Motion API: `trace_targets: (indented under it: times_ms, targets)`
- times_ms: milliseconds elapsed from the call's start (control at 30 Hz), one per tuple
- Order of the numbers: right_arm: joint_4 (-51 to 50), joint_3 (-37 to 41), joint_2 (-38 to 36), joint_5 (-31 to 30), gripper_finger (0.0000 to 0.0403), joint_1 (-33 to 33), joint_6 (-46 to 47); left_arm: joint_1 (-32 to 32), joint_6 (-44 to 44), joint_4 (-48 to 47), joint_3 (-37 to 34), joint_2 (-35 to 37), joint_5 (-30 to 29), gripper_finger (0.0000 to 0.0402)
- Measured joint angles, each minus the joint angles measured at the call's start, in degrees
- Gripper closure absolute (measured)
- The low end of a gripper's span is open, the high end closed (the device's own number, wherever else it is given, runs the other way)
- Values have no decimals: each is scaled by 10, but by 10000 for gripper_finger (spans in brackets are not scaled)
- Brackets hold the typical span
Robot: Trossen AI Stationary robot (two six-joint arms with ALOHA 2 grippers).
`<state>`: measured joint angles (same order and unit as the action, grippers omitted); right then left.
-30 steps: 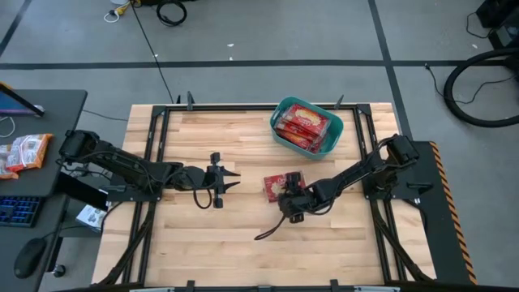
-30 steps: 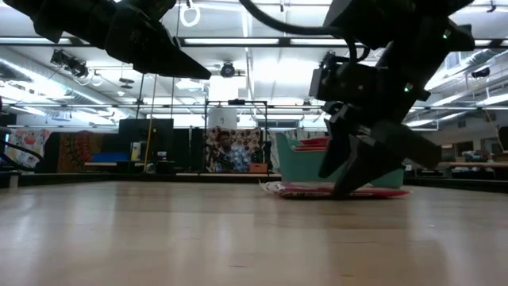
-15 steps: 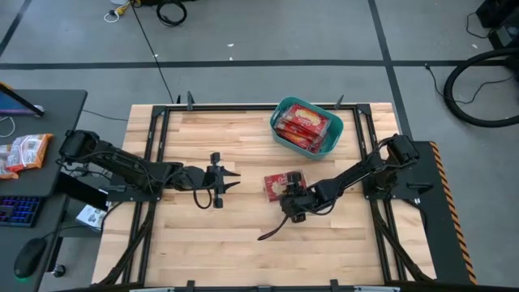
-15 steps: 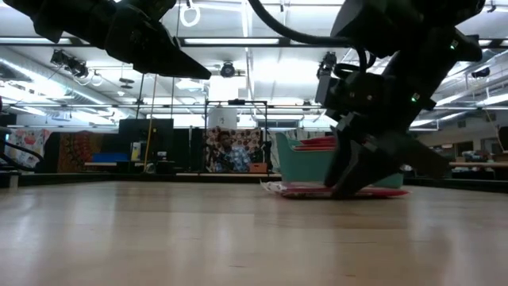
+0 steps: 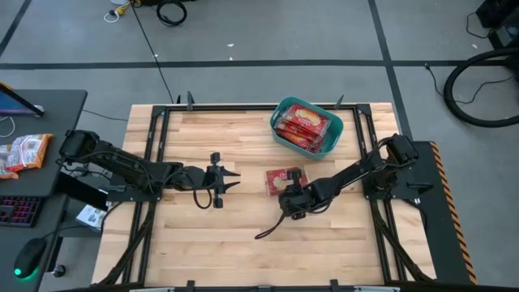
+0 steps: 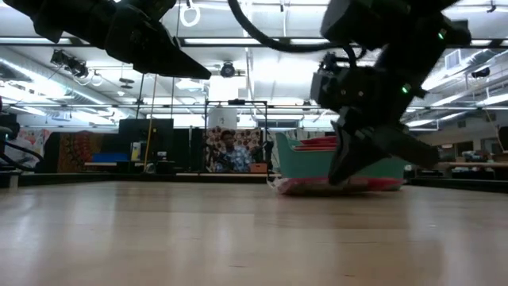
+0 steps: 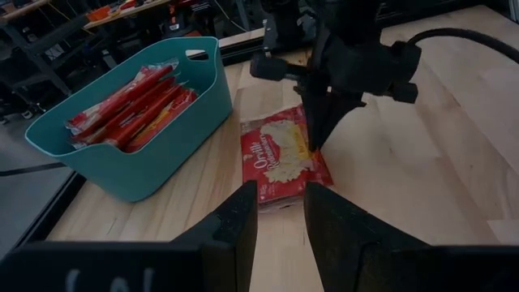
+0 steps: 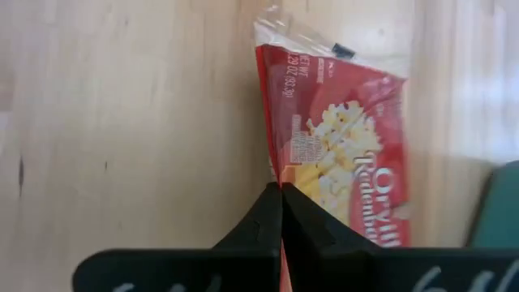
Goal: Sort popcorn bags into baskets
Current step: Put the popcorn bag into the bin
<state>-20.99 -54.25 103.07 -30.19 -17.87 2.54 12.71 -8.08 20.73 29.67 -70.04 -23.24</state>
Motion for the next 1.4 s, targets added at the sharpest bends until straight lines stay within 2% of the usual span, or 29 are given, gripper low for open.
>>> trace_targets:
  times_ms: [167,467,800,1100,1400]
  targets:
    - [-89,-68,0,-27,398,-1,-5,0,0,0,0,0,0,292]
    - [-256,-188,0,-113,400,-4,-6,0,-1,0,0,0,0,292]
    - [-426,-270,0,-195,402,10,28,0,2,0,0,0,0,292]
    - [-482,-286,-59,-258,402,42,45,0,1,0,0,0,0,292]
    - [-469,-253,-136,-271,402,128,65,0,0,0,0,0,0,292]
